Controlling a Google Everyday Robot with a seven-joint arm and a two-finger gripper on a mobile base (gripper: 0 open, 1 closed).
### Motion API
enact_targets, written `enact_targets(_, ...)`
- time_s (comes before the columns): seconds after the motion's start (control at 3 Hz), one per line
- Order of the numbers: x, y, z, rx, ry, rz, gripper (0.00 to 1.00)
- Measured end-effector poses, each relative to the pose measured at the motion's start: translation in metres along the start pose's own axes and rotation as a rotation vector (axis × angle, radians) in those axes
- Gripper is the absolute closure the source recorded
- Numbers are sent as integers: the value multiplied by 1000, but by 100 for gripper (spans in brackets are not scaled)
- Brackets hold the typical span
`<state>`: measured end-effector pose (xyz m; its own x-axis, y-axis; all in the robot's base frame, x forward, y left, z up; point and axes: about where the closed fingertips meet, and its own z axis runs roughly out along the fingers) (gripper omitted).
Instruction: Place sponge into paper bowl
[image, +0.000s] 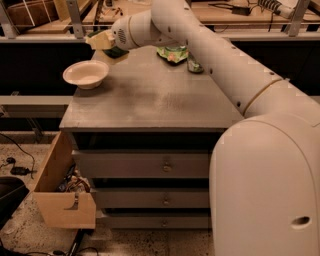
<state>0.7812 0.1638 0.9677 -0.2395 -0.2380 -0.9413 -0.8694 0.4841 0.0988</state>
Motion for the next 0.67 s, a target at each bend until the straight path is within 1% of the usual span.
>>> enact_targets(0.33, 6, 4, 36, -23, 0, -33, 100)
enact_targets(0.67, 9, 9, 64, -44, 6, -65, 100)
